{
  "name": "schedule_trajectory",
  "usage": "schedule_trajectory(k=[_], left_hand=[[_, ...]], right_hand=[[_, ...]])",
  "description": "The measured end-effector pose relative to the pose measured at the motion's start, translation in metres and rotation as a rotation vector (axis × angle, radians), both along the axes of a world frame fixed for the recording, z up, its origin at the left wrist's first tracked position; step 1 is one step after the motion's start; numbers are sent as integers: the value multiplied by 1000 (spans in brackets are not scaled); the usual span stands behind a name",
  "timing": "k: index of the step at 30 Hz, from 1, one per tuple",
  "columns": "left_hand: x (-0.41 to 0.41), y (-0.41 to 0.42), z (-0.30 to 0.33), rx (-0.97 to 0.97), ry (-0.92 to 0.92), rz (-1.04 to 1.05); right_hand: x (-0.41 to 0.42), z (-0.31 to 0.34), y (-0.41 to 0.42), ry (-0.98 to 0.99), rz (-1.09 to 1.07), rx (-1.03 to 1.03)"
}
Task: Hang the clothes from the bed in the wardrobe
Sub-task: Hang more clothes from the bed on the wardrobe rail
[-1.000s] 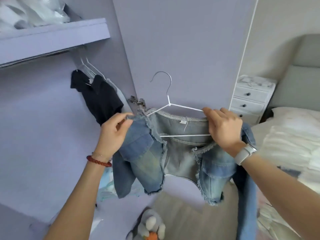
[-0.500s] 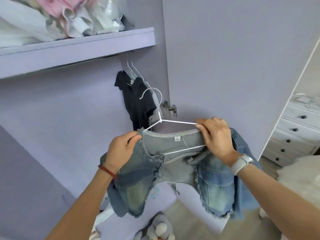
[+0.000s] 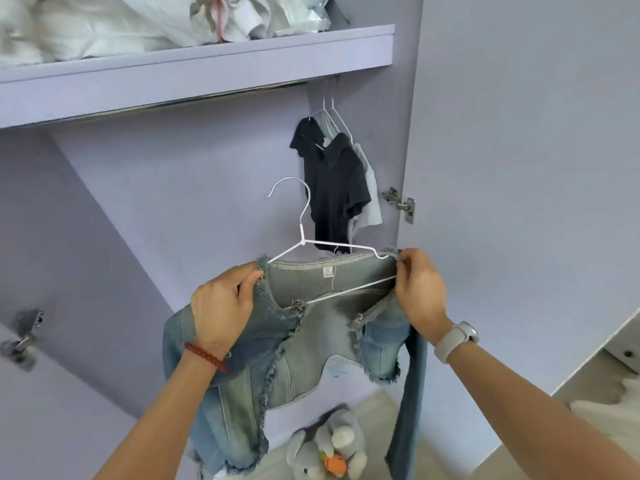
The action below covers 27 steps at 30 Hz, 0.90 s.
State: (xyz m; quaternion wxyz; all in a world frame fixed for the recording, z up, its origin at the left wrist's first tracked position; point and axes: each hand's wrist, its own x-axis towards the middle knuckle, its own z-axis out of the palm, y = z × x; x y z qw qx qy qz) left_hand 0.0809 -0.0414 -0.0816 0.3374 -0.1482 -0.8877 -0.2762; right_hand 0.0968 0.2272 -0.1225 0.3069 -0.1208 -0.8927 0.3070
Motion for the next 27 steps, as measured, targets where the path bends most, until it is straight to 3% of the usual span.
schedule_trajectory(k=[6,9,14,17,20,23,27], left_hand=[[-3,-46,-12,-214,127,14],[-10,-64,-14,-199,141,45],[-25,-88,-19,-42,103,117],[-34,-104,-29,4,65,125],[-48,-123,-37,98,10,123],[-60,-131,-41,180,-48,123],[-83,-130,-37,253,-130,118]], right_hand=[[-34,34,-37,106,170,-62],[-39,37,-55,121,241,-108],[-41,13,-72,-95,553,-174],[-55,5,-64,67,395,102],[-74,4,-57,-62,435,391],[-89,7,-60,-179,548,463],[-102,22,-66,-64,551,547]])
